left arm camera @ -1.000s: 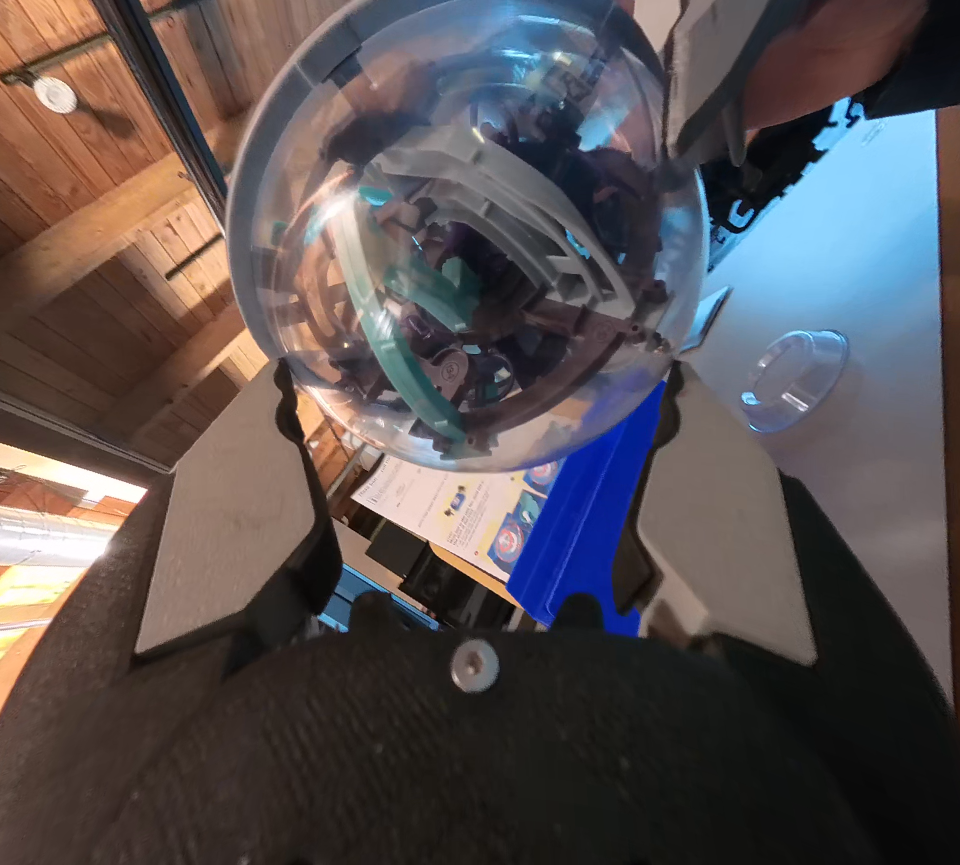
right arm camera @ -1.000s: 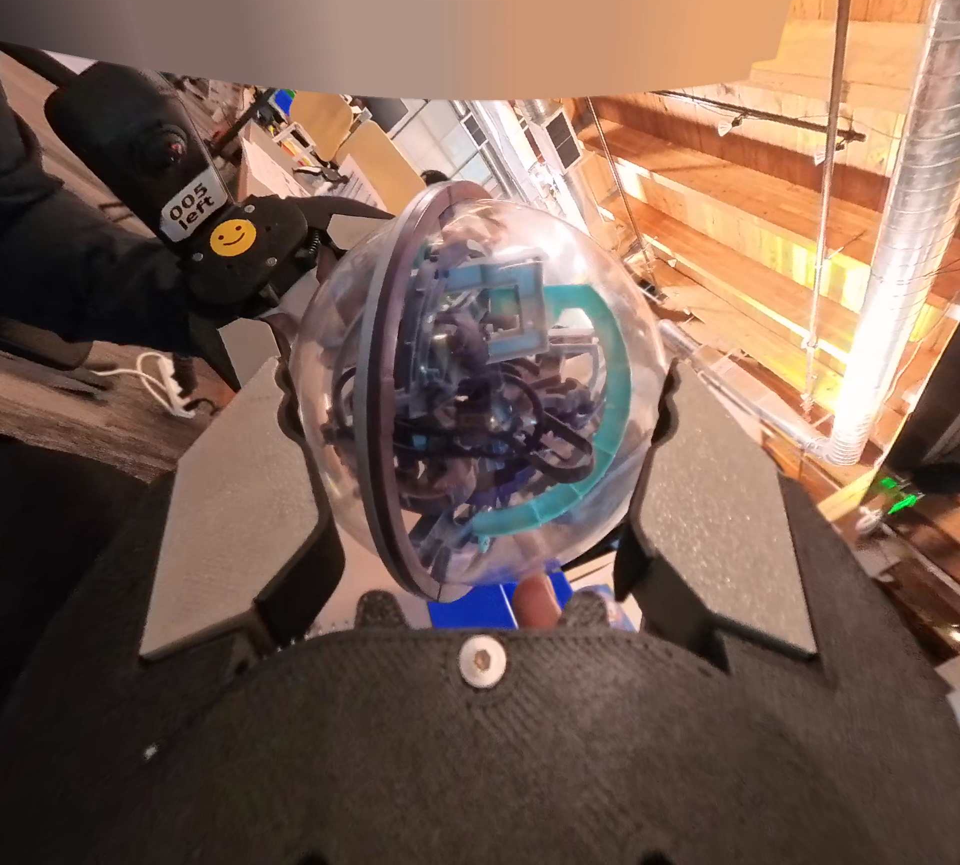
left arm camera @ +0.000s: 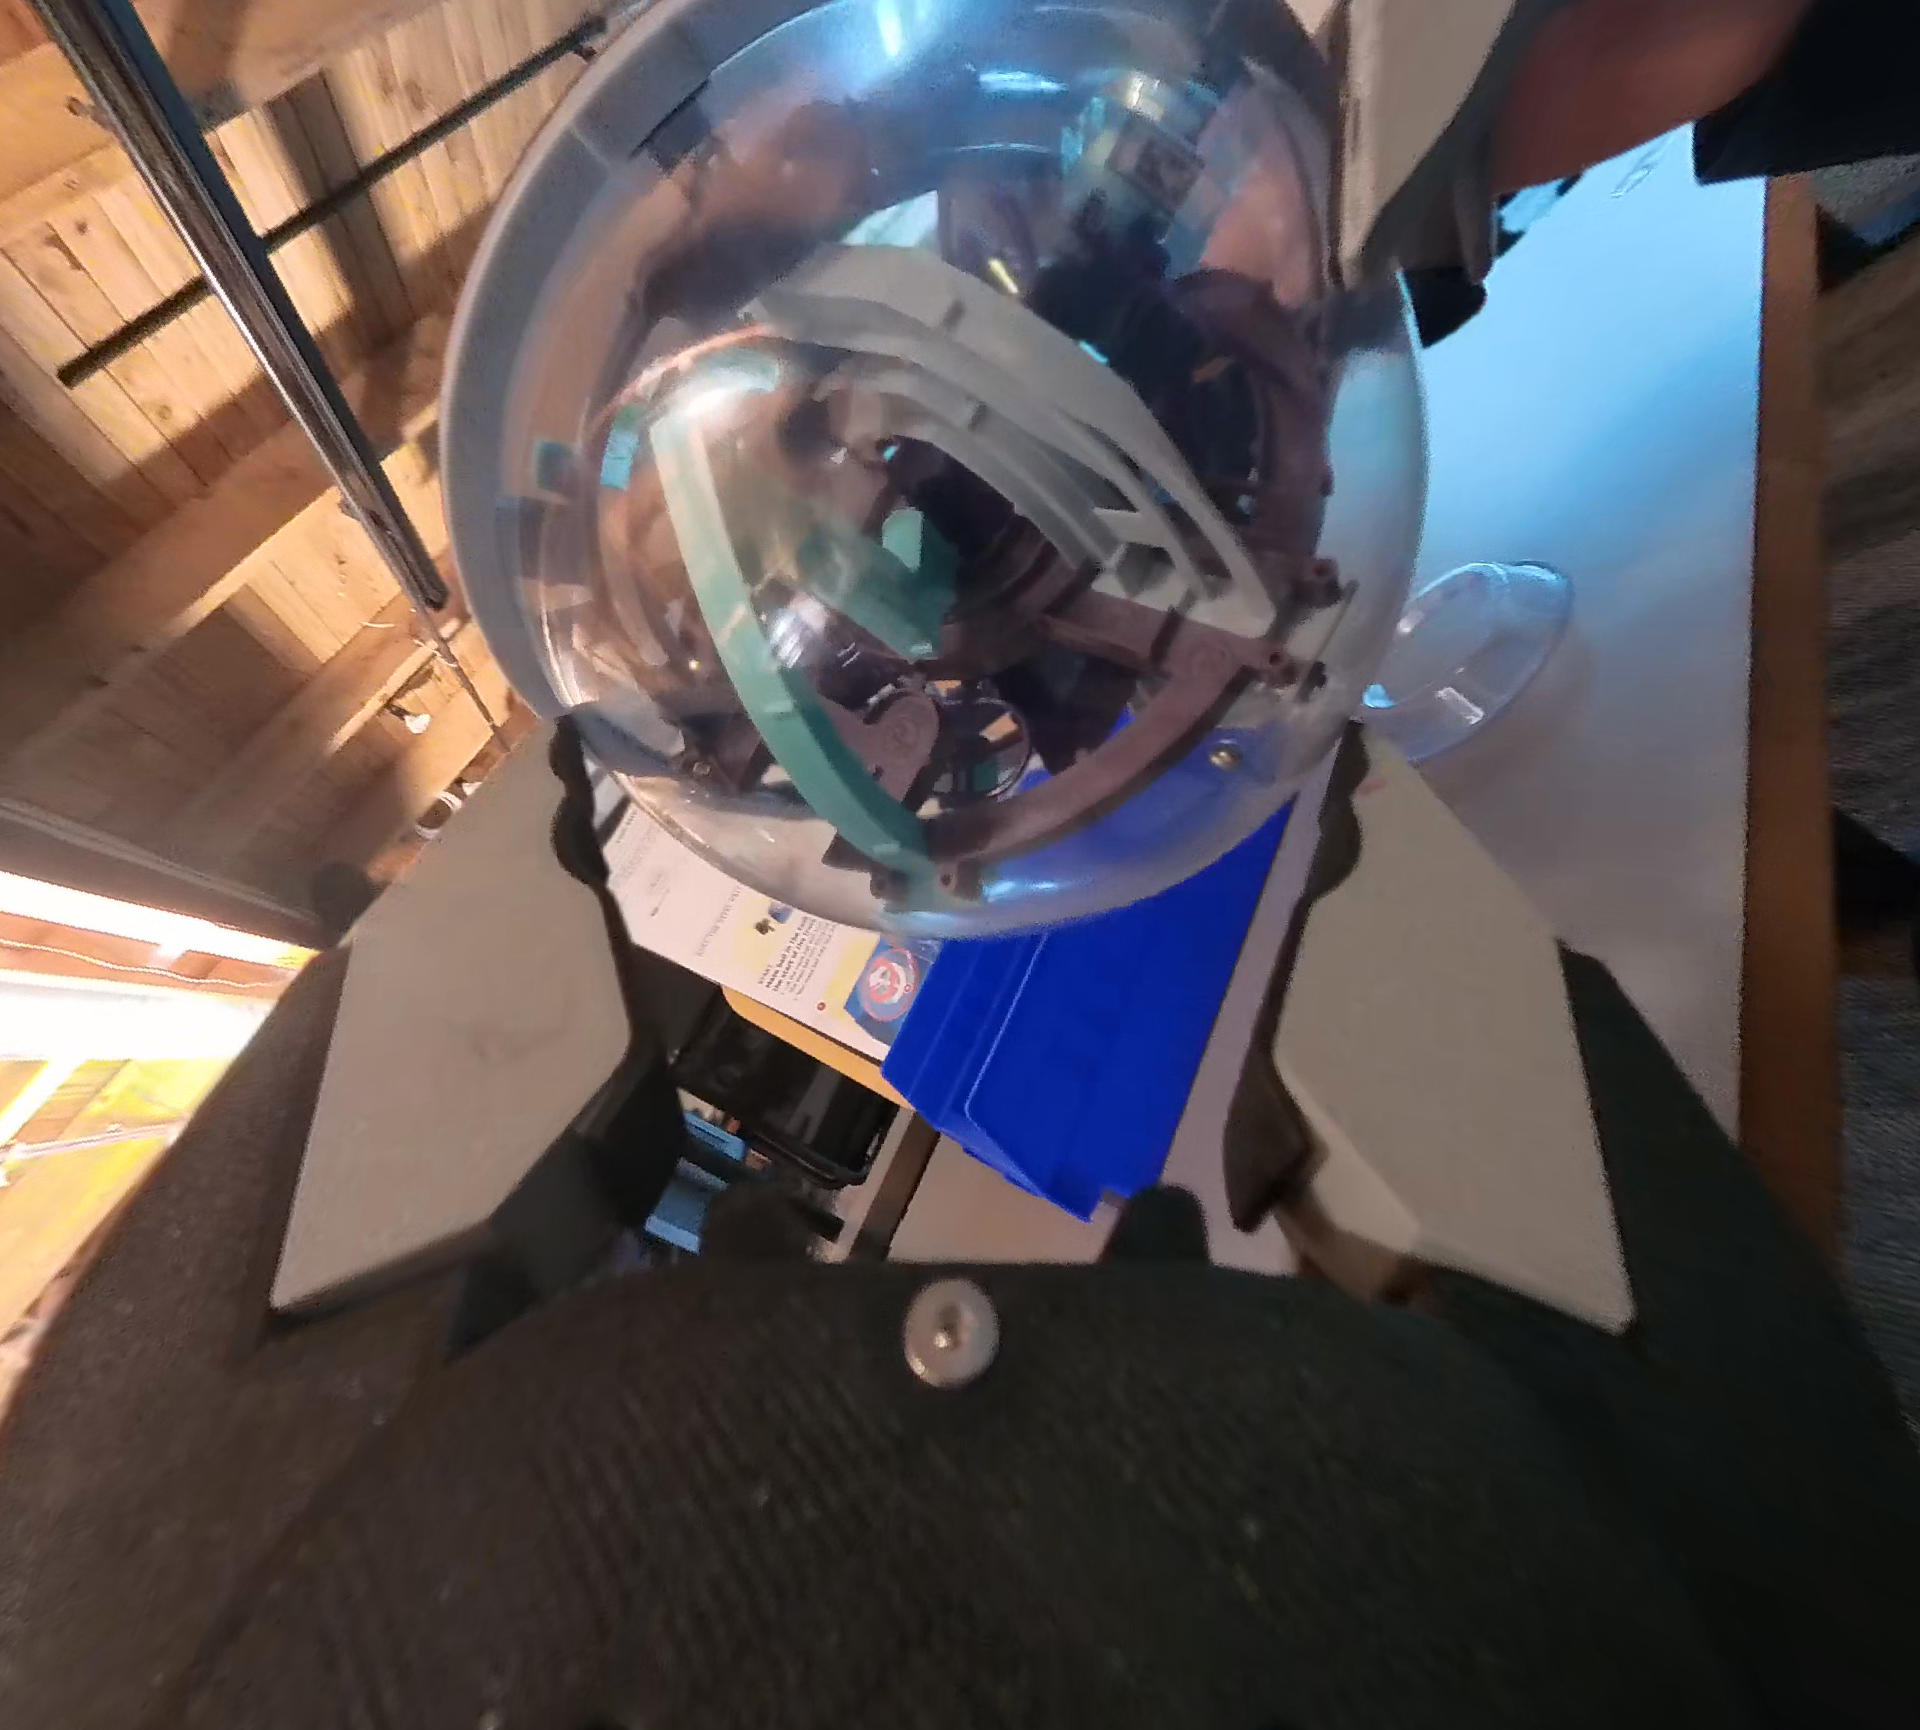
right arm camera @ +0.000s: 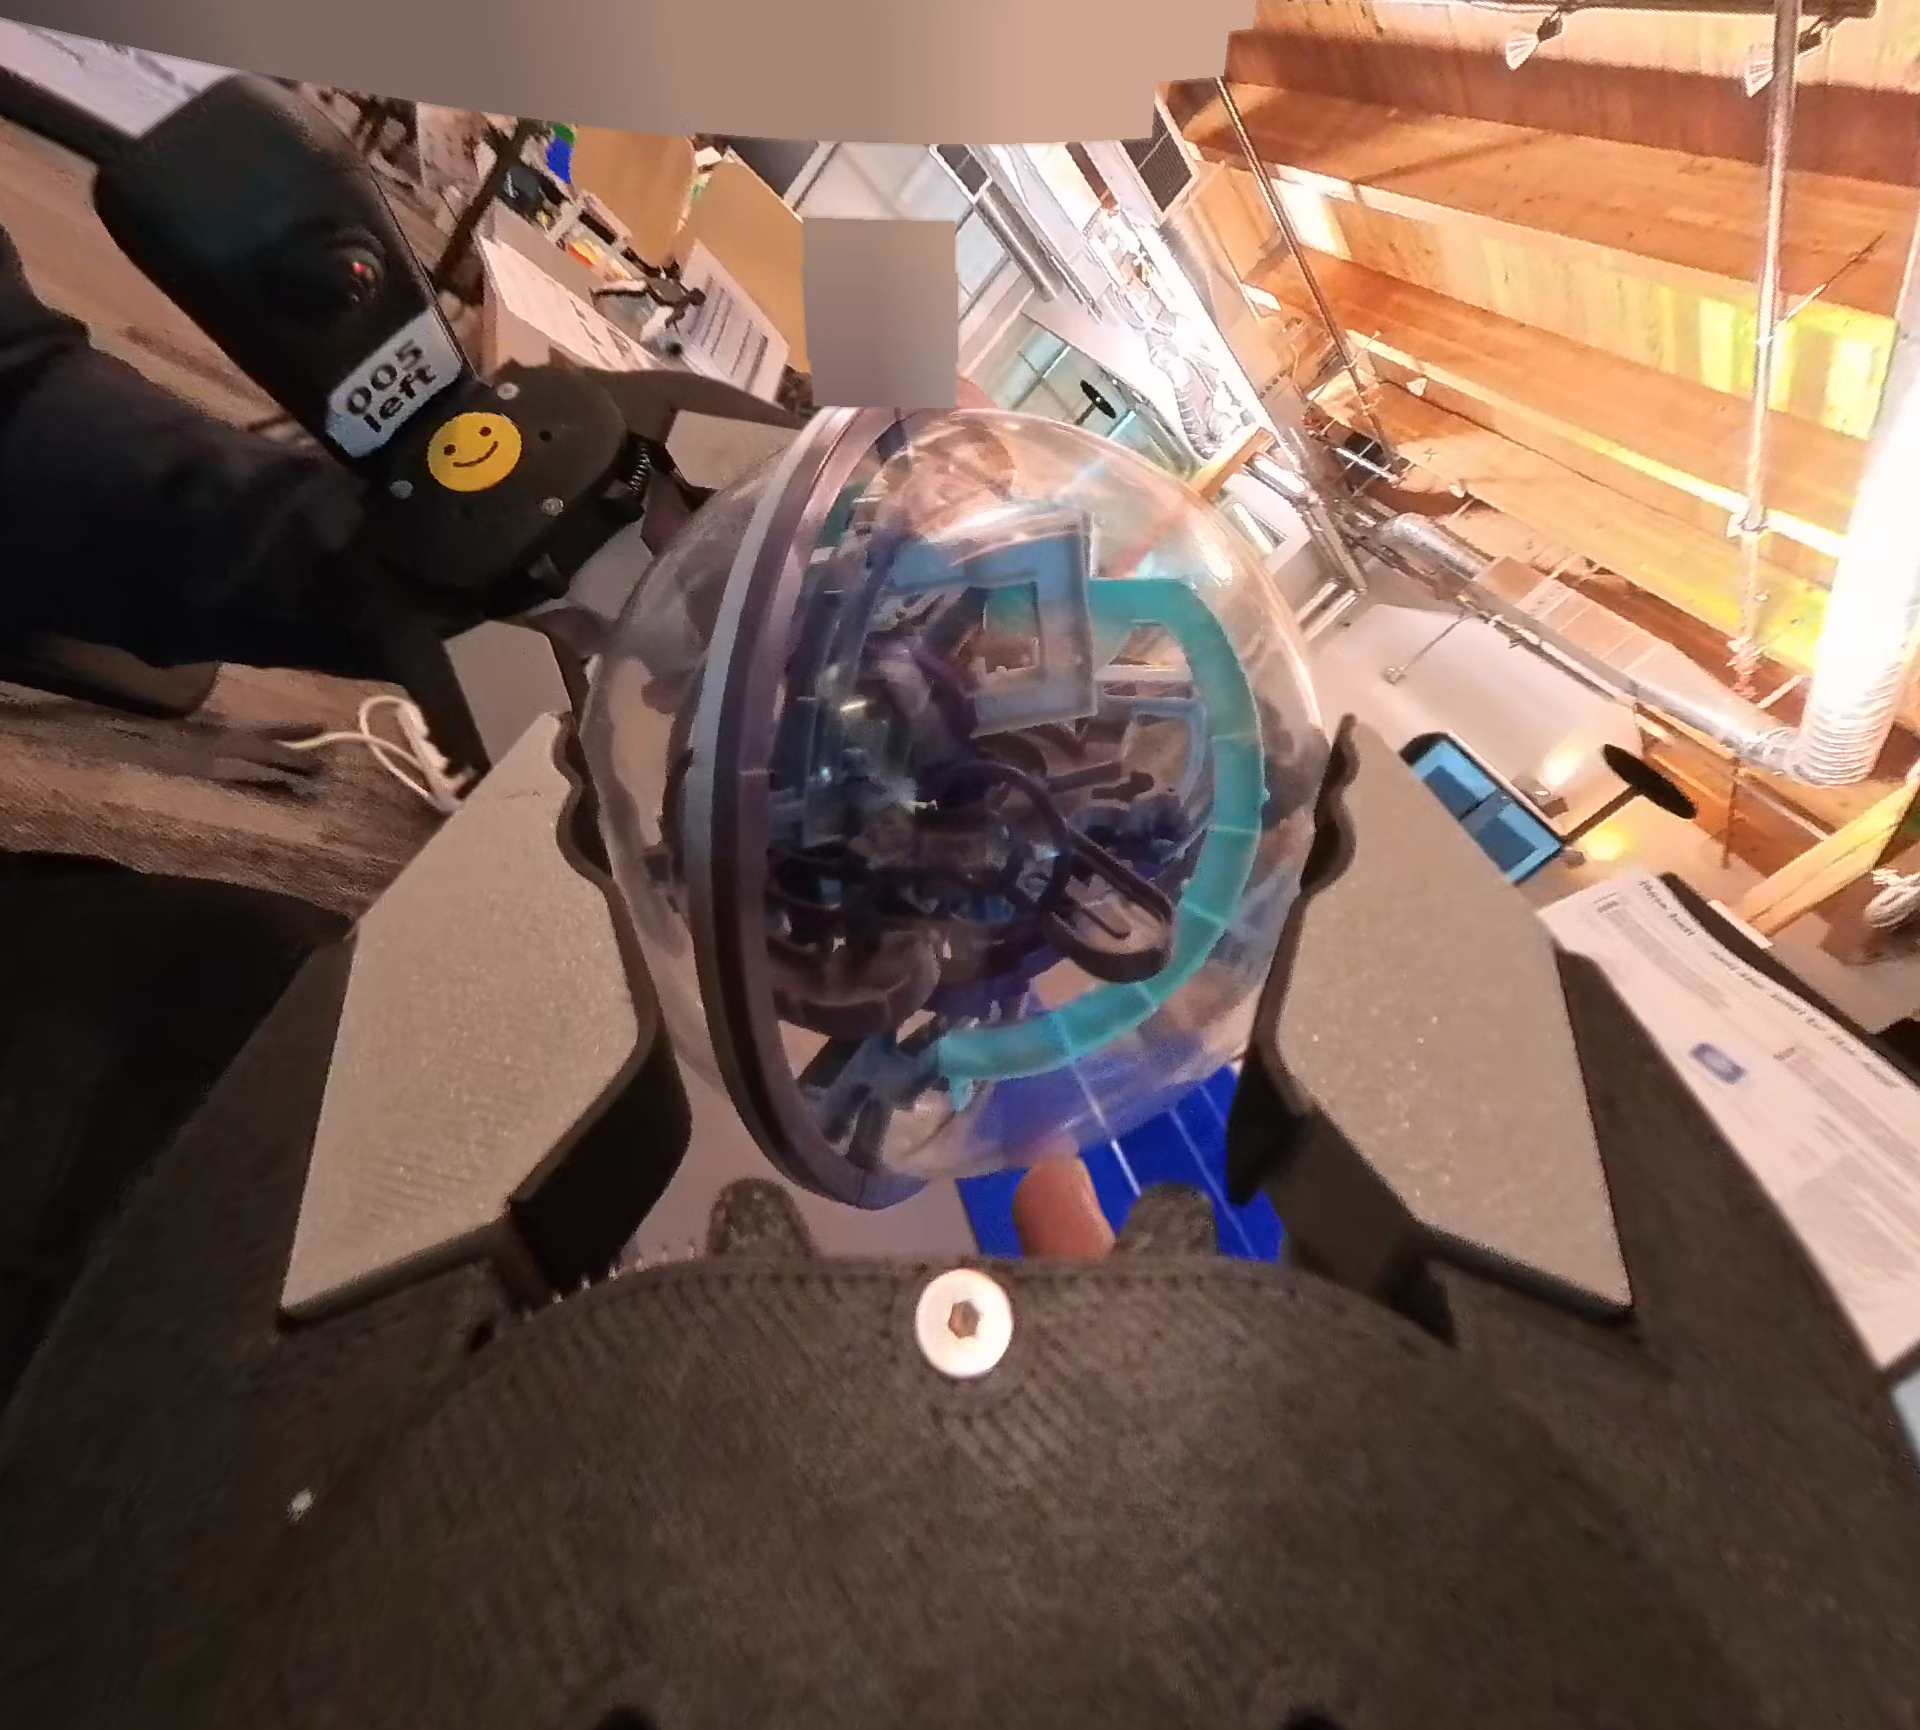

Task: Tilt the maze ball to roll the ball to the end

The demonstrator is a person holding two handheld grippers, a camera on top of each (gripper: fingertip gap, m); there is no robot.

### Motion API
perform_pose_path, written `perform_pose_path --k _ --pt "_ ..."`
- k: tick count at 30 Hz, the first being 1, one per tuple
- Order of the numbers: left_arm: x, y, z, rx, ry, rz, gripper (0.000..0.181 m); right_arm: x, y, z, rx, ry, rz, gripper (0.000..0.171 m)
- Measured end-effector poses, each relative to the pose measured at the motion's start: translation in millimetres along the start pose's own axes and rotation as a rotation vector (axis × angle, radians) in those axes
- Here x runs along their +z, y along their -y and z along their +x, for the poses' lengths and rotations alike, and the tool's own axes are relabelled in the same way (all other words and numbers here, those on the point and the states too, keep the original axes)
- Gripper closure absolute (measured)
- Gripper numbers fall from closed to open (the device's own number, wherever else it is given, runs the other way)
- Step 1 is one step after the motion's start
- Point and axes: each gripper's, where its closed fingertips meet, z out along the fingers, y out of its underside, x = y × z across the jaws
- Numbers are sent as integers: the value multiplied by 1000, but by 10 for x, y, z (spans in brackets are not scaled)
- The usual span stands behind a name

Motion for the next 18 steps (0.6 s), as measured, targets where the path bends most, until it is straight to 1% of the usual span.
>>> perform_pose_path --k 8,18 --pt "-22 42 -78 66 84 36 46 22 127 -56 -162 -37 -26 38" --pt "-14 -15 -125 75 123 29 46 81 157 -90 -276 -77 -91 39"
